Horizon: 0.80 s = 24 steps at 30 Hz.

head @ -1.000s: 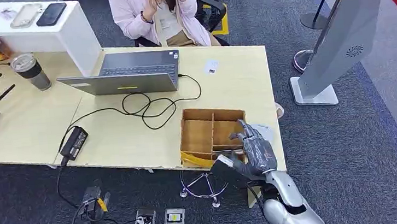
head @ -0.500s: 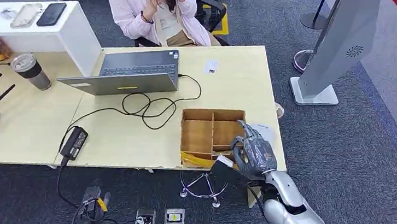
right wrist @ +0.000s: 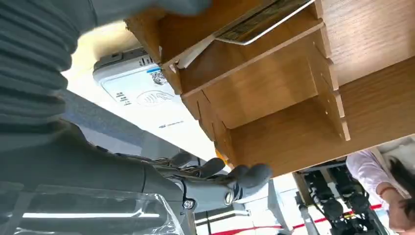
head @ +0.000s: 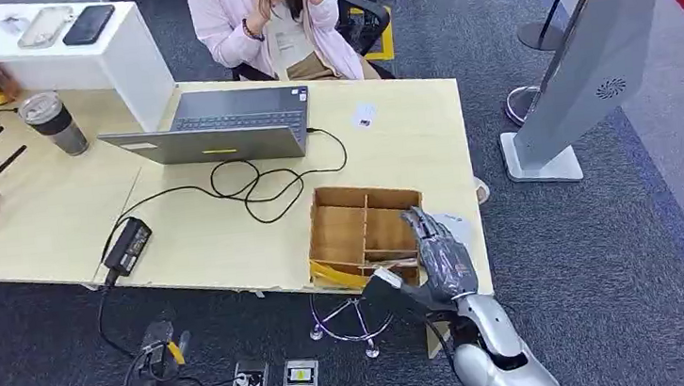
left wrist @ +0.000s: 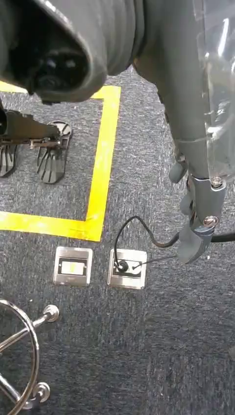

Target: Pass the card to the sensor for recognition and then transmit it.

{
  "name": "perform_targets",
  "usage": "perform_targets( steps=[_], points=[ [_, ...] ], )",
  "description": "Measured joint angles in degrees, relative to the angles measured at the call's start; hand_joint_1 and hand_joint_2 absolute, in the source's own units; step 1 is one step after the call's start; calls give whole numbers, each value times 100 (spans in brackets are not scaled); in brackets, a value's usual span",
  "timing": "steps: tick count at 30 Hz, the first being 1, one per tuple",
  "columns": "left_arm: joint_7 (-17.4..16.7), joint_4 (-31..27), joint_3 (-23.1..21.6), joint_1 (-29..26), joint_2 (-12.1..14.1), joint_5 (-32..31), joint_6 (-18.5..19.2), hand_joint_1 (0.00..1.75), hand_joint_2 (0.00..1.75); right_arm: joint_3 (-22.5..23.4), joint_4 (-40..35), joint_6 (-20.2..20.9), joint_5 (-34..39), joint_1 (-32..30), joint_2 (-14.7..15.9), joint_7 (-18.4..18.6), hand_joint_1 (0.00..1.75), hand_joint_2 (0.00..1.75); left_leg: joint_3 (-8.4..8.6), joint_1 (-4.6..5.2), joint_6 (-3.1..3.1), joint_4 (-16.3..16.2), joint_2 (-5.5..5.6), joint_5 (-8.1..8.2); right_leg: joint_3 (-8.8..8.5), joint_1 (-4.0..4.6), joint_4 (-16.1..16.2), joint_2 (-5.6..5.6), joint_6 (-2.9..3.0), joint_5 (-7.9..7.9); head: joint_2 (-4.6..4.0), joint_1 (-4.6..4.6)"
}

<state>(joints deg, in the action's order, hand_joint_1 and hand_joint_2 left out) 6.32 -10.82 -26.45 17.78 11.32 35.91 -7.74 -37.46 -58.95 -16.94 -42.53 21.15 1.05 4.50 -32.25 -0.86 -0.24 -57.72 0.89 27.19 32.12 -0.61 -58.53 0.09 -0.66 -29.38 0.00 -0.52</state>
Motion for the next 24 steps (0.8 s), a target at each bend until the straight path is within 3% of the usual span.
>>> perform_targets(
  steps=[24],
  points=[
    [0,0,94,-2,0,-33,7,0,0,0,-31,96,31,-9,-7,-41,0,175,0,0,0,0,0,0,0,0,0,0,0,0,0,-2]
  ],
)
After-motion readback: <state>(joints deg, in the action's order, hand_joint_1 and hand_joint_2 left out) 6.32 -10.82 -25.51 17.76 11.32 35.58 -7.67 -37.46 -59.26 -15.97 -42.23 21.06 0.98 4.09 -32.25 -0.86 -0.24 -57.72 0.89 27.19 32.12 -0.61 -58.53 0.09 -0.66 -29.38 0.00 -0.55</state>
